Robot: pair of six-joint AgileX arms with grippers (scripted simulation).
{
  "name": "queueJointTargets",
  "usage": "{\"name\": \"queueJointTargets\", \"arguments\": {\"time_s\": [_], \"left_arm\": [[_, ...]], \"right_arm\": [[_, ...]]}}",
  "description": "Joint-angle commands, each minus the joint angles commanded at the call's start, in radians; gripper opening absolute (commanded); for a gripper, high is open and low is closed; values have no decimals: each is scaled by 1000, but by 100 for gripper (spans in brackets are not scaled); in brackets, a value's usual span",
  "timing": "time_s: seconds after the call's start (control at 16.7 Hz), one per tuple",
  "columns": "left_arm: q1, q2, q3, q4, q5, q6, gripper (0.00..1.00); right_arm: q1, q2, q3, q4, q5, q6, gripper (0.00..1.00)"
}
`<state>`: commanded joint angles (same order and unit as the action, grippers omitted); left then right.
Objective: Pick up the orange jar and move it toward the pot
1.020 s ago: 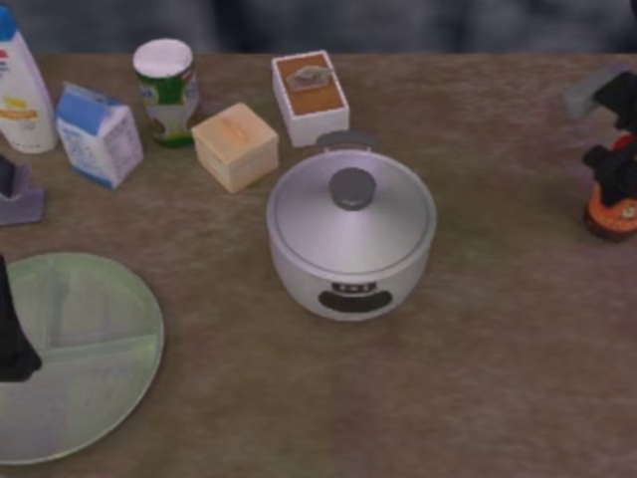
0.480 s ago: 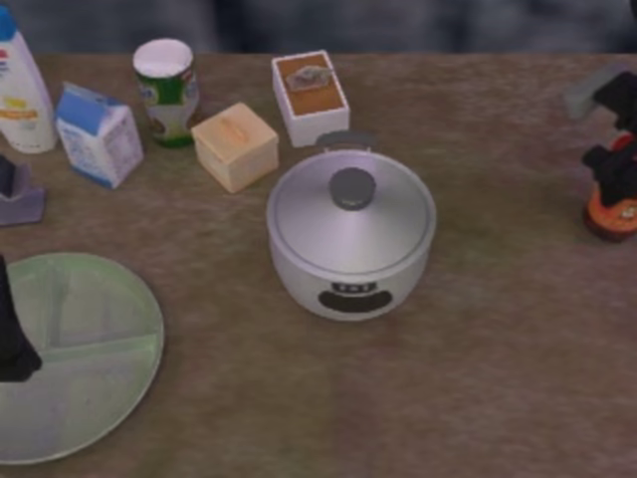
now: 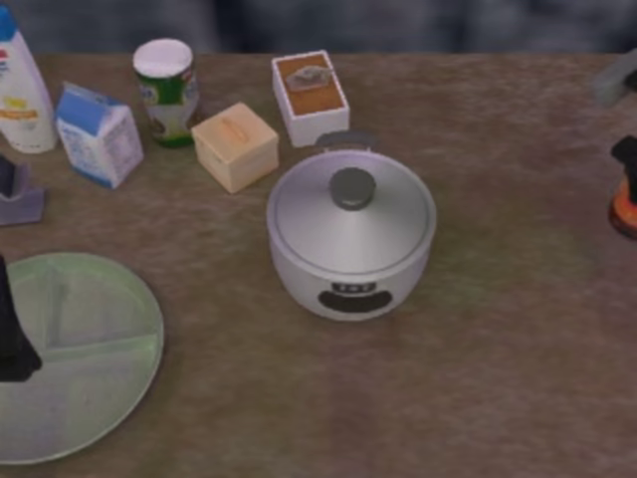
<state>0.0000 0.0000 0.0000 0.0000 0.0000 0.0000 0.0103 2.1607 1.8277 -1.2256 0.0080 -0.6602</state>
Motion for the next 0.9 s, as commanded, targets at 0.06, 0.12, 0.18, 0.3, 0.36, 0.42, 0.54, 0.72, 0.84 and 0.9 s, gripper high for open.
{"name": "queueJointTargets", "arguments": {"time_s": [0.06,0.12,0.18,0.3,0.36,0.42,0.54,0.72,0.84,0.9], "left_arm": [[0,0,0,0,0,0,100],[0,0,0,0,0,0,100],[0,0,0,0,0,0,100],[0,0,0,0,0,0,100],[0,0,0,0,0,0,100],[0,0,0,0,0,0,100],[0,0,0,0,0,0,100],[0,0,0,0,0,0,100],[0,0,0,0,0,0,100],[0,0,0,0,0,0,100]], "right_arm": [[2,-60,-39,-14,0,0,0],[5,-116,-77,-29,-1,-1,0],[7,-162,-111,-42,-1,-1,0],[11,-223,-163,-63,-2,-3,0],[12,-237,-176,-69,-2,-3,0],[12,-241,-180,-70,-2,-3,0],[12,-241,-180,-70,-2,-3,0],[11,-232,-171,-69,-3,12,0],[27,-209,-149,-68,-3,66,0],[39,-192,-133,-68,-3,107,0]]}}
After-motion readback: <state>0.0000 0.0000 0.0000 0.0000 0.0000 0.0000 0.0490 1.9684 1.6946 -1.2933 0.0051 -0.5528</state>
